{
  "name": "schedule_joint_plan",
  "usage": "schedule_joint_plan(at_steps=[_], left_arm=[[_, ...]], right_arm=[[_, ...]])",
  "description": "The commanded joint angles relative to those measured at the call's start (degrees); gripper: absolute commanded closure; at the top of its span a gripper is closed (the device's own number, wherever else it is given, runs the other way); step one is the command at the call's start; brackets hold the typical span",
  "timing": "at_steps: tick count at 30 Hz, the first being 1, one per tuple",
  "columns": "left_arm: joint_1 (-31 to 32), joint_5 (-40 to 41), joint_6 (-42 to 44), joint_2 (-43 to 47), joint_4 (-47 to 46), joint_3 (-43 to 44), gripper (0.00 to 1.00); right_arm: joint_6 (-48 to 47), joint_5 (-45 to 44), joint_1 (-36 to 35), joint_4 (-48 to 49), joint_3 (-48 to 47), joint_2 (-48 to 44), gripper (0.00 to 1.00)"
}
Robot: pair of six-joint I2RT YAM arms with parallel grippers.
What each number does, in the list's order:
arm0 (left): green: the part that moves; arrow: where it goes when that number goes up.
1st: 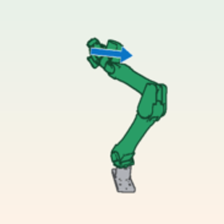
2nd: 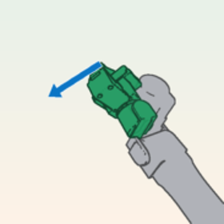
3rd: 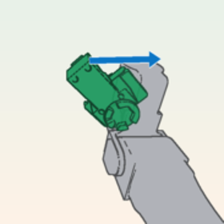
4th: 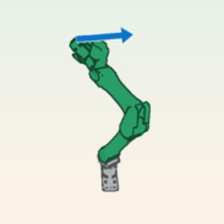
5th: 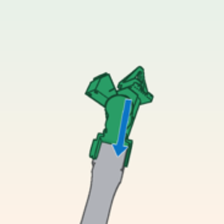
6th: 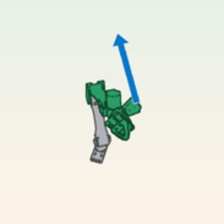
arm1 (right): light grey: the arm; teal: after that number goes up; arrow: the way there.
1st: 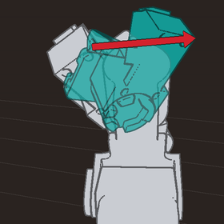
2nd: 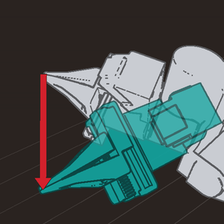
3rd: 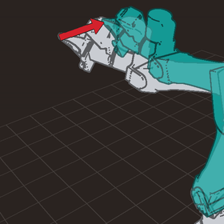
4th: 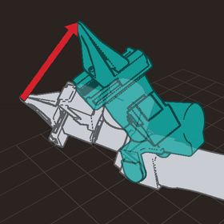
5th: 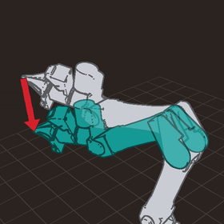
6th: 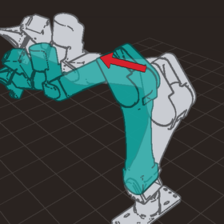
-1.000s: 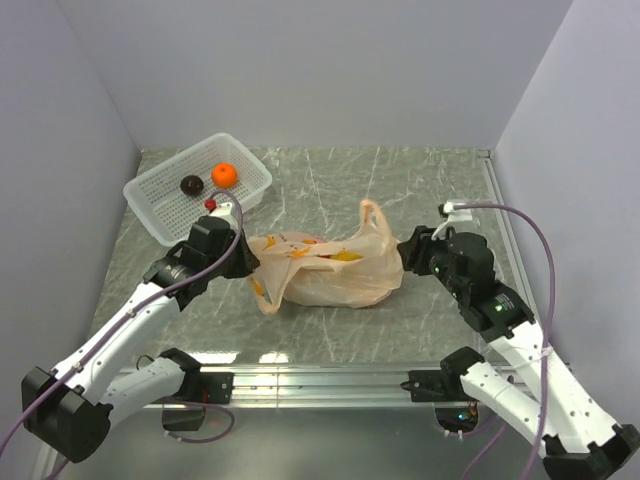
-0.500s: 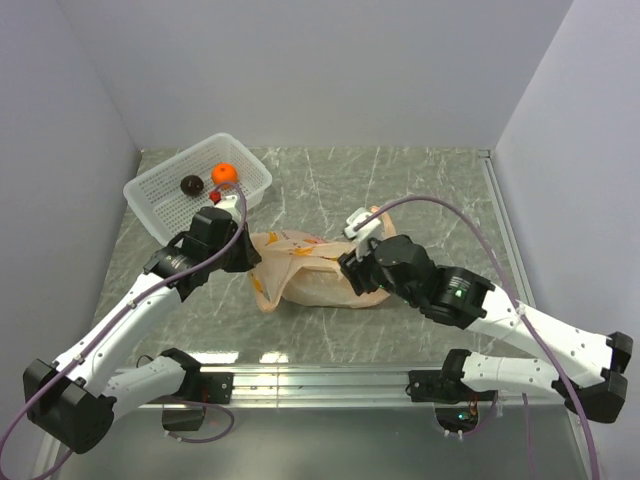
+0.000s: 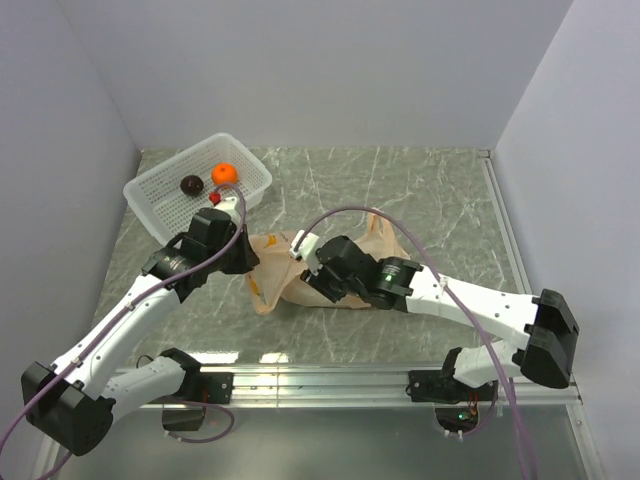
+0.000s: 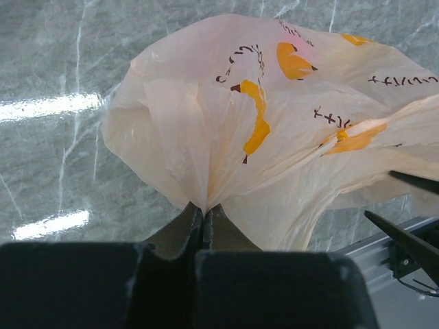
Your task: Untie the knot of the plastic bag and take out the fruit
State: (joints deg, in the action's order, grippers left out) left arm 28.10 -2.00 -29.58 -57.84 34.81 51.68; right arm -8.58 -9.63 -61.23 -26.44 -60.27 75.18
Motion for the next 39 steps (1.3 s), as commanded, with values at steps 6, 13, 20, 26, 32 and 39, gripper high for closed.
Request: schedule_joint_plan(at_steps=[6,13,20,26,32,39], left_arm=[[-0.2,1.8,0.2,1.1,-1.8,1.4,0.99],[-0.1,5.1,-0.8,1.2,-4.7,-0.6,0.95],[-0.2,3.8,-1.4,3.8,-6.9,-1.0,0.64],[-0.1,3.0,1.7,6.7,-4.0,1.8,0.24],[-0.1,-1.5,7.3,11.9,-7.4,3.8,0.13],[2.0,-9.8,10.8,9.2,-10.5,3.9,0.12]], right_arm=[[2.4,2.1,0.1,6.2,5.9,2.7,0.89],[7.3,14.4,-5.0,6.6,12.1,-0.1,1.00],[13.1,12.4,-6.0,12.1,16.9,-7.8,1.00],[10.1,8.1,-5.7,4.0,8.3,-14.7,0.55],[5.7,5.5,1.1,0.4,0.1,-15.8,0.35],[-1.4,8.0,8.1,-2.2,-6.5,-6.3,0.30]])
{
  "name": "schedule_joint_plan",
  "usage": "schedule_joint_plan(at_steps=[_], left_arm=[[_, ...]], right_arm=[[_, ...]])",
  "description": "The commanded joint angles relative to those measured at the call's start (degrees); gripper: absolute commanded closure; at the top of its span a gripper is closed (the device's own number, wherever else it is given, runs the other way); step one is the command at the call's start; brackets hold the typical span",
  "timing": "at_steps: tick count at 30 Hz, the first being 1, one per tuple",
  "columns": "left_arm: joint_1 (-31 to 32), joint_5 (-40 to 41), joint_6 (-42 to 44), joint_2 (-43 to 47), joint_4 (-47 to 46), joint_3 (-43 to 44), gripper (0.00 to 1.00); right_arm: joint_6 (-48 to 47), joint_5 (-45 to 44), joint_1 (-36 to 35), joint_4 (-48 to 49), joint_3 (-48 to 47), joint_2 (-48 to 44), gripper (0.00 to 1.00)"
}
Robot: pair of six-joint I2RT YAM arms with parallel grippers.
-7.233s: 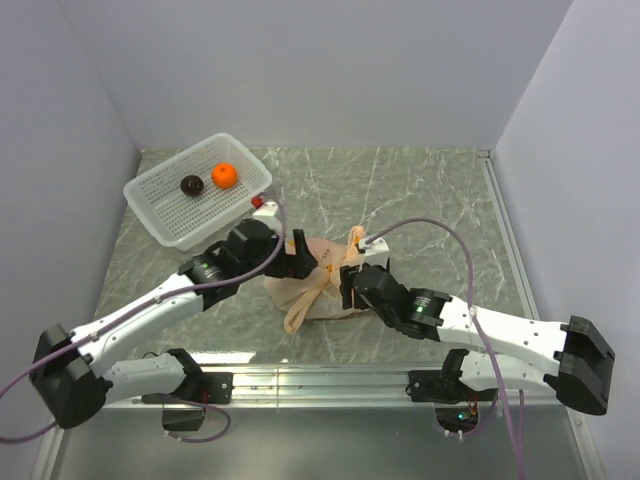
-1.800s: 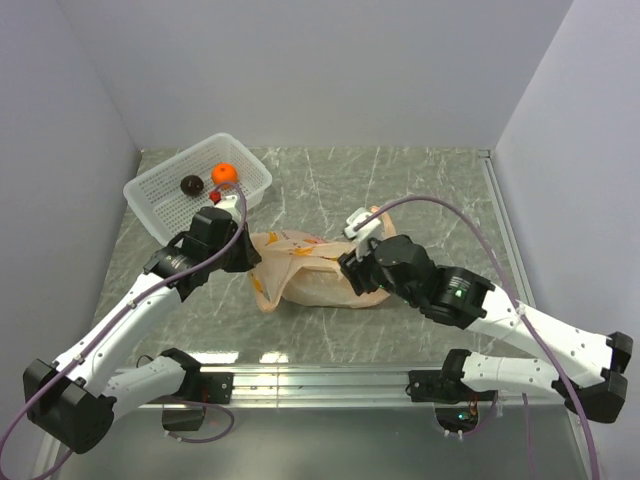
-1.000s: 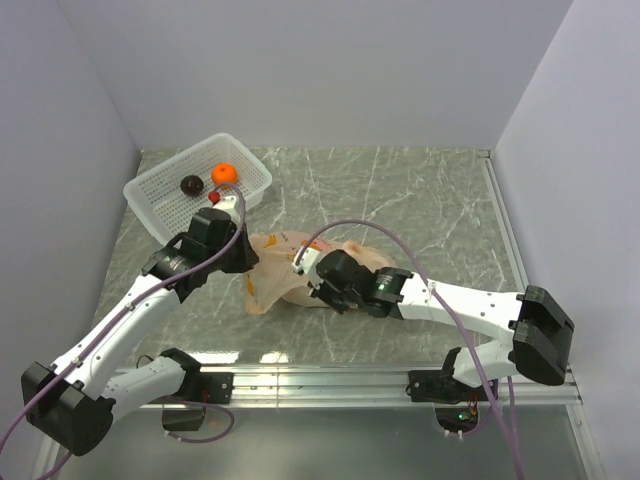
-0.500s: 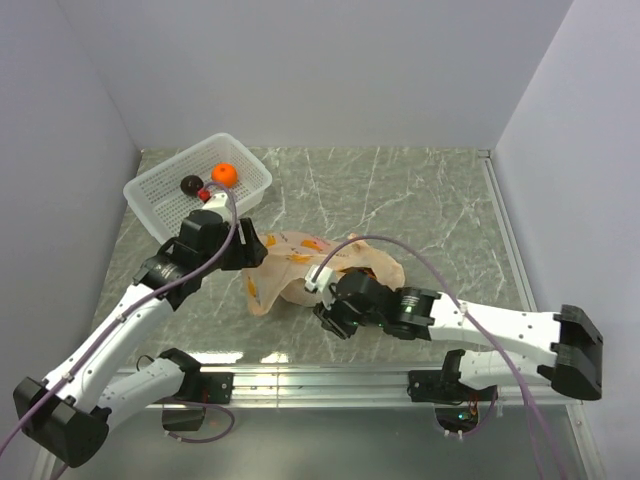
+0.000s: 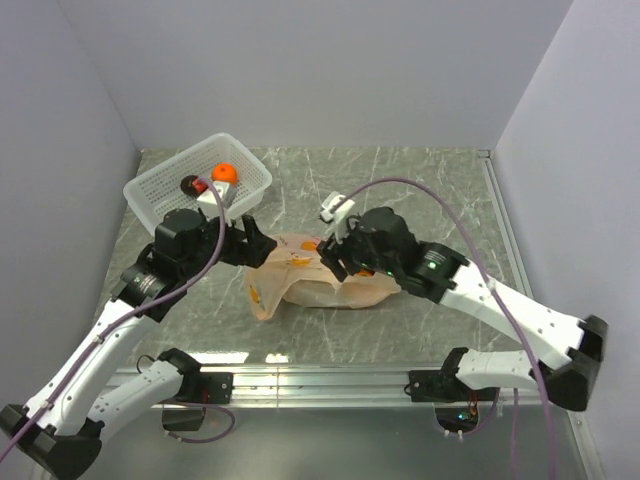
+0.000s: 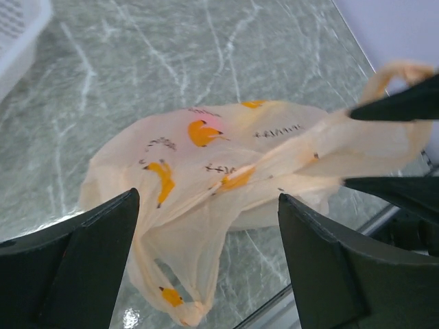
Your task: Untie the knot of the plastic bag and take out the fruit
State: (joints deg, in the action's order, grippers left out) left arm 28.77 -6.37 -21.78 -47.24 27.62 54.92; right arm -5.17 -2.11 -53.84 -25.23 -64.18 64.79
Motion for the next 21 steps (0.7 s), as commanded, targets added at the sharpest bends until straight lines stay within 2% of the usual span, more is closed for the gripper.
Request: schedule_joint_plan(at_steps=[1,5,8,11,14,15,16,18,21], left_arm=[[1.8,-5.7,3.0,-1.5,-4.1,-0.2,0.12],[5.2,-5.5,3.2,-3.1,-6.4,-1.6,0.12],[10.4,-3.7,3.8,-5.7,-7.7,-1.7,0.12],[14.7,-0.9,5.3,-7.5,-8.3,-1.2,0.11],[17.7,0.0,7.2,-10.1,-9.2,-1.0,0.11],[18.3,0.0,8.1,-10.3,-9.7,-1.0,0.11],[18.8,-0.1,8.9,-10.7,-10.1,-1.1,0.11],[20.3,0.0,11.4,-11.5,-11.6,-1.4,0.10],[21.6,1.2,14.6,-13.0,-13.5,-1.2,0.10]], right_arm=[[-6.5,0.7,0.9,-3.7,-3.0,6.7,0.30],[-8.7,-1.4,2.2,-3.7,-4.0,13.0,0.30],[-8.6,-3.7,3.7,-2.4,-4.3,16.8,0.31],[-7.3,-3.6,5.6,0.3,-3.7,18.1,0.37],[-6.1,-4.0,7.3,2.3,-3.1,18.0,0.57],[-5.8,-3.9,7.7,2.6,-3.3,17.9,0.69],[-5.3,-3.4,8.0,2.6,-3.4,17.6,0.75],[-5.1,0.0,9.1,1.2,-4.3,17.2,0.82],[-4.7,5.4,9.8,0.0,-4.9,15.8,0.84]])
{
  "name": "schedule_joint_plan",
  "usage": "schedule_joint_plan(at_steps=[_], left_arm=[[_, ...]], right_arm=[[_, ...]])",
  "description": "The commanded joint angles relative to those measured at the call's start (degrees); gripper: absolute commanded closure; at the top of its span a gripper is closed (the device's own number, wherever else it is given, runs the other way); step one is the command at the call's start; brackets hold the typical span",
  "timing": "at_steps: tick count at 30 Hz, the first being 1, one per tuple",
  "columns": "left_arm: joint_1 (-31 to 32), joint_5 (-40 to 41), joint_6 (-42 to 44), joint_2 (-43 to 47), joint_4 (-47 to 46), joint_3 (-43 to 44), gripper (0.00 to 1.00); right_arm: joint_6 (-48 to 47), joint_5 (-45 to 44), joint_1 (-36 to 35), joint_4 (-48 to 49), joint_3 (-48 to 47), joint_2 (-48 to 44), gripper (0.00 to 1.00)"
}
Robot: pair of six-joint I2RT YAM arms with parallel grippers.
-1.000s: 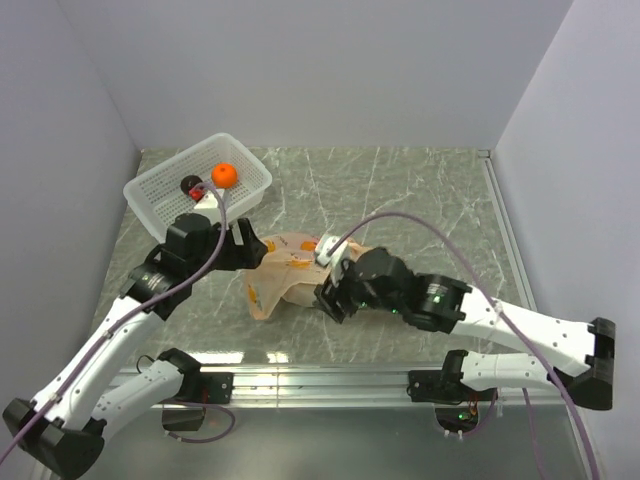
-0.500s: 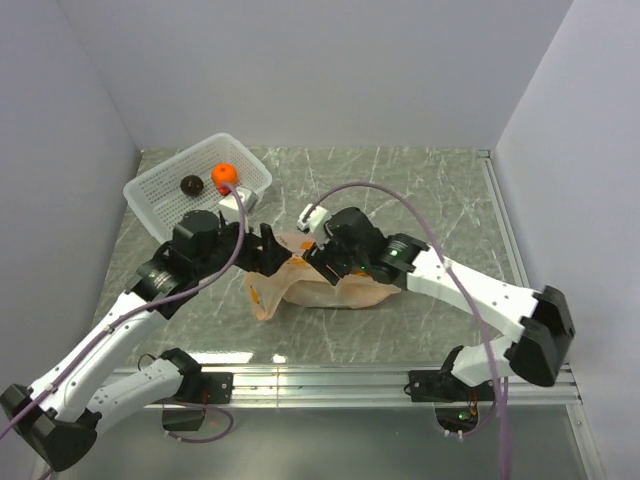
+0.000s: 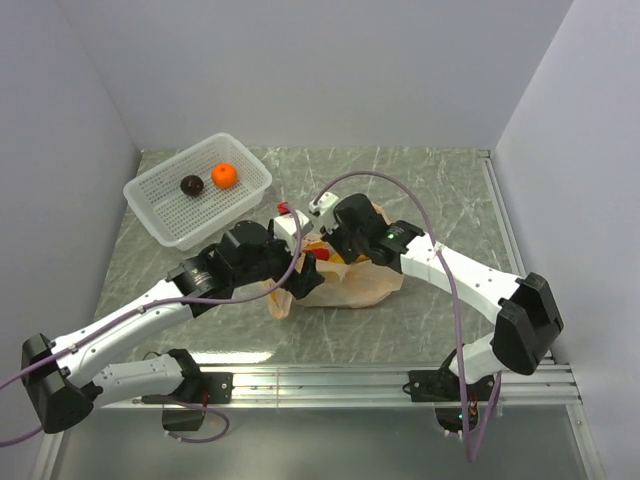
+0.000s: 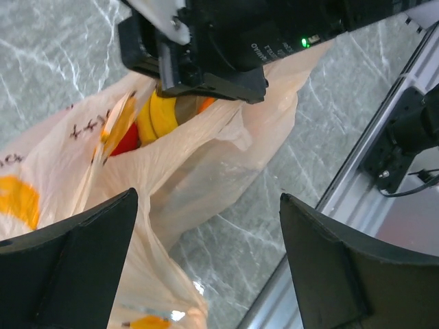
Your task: Untie the knot of the plastic bag and take out the fruit
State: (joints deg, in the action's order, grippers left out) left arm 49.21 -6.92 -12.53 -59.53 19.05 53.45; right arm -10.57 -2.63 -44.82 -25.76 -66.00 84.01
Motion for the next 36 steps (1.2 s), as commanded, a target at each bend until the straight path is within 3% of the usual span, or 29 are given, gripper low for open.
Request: schedule_joint_plan(at_steps=[1,4,12,17,21,27,32,36], left_arm=[[1.4,2.0,6.3,-1.3,-5.7,0.2,0.10],[2.2,2.0,9.1,-4.5,-8.8,0.2,0.10],[3.6,6.3,14.5,-16.0,-16.8,-0.8,0.09],[3.7,3.6,14.5,-21.2,-19.5,-1.6,0.12],[5.3,1.4,7.4,-21.9,-17.0,-5.0,0.21],[12.9,-2.7,-7.5,-17.7,-23.8,-20.0,0.51],[18.0,-2.2,-17.9,-12.9,-24.8,-26.5,0.77],[21.4,0.1,-22.2,-9.1,-24.4,-28.9,0.78]], right_arm=[[1.2,6.8,1.0,0.4,-3.1,-3.8,0.86],[2.4,7.7,1.5,0.4,-3.0,-4.6,0.93],[3.9,9.6,2.4,0.9,-1.5,-4.6,0.97],[4.3,10.0,3.2,1.8,-0.6,-5.1,0.98],[5.6,7.4,5.5,3.8,0.0,-4.2,0.99],[10.5,-1.9,10.2,7.2,-3.5,1.8,1.00],[18.4,-6.8,15.1,11.2,-5.5,5.8,1.00],[22.6,-6.2,18.6,12.0,-6.2,8.5,1.00]])
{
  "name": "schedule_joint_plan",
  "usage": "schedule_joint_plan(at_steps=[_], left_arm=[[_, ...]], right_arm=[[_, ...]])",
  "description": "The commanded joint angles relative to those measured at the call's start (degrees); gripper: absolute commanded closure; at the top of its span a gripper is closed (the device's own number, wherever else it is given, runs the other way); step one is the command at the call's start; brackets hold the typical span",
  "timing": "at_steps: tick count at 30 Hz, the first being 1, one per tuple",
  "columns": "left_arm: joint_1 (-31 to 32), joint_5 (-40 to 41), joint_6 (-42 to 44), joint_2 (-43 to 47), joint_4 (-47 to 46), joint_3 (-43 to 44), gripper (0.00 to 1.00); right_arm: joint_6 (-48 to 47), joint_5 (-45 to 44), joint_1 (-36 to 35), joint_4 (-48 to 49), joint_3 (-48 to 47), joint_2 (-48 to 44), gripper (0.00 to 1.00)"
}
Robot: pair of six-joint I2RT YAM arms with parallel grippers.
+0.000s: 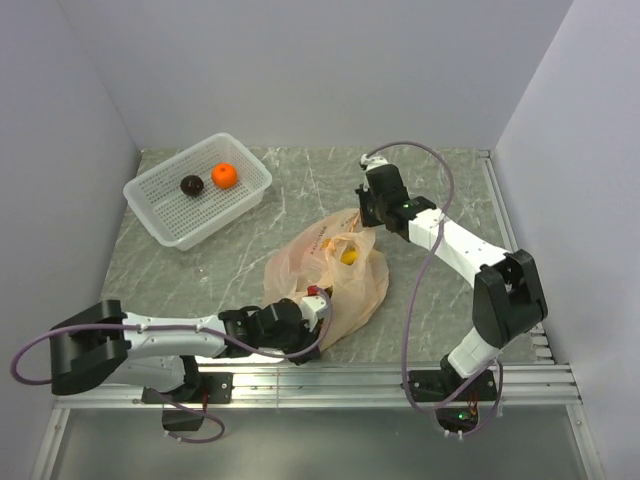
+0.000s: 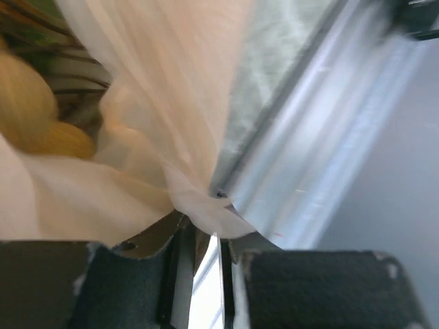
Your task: Untie the knot of the plastic bag and take out the fruit
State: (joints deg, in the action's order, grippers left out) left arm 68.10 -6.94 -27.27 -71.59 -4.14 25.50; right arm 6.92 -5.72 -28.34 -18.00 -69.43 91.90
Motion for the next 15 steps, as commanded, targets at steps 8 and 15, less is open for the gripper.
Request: schedule_joint_plan(at_steps=[8,15], left_arm=[[2.9,14.6,-9.8,7.8,7.3,7.9,0.34],[2.9,21.8,-13.4,14.7,11.6,14.1,0.04]], right_arm=[[3.5,2.3,-1.3,0.4,-0.6,-10.3,0.44],[6.0,-1.2,-9.2,-6.5,0.4,-23.1,0.29]])
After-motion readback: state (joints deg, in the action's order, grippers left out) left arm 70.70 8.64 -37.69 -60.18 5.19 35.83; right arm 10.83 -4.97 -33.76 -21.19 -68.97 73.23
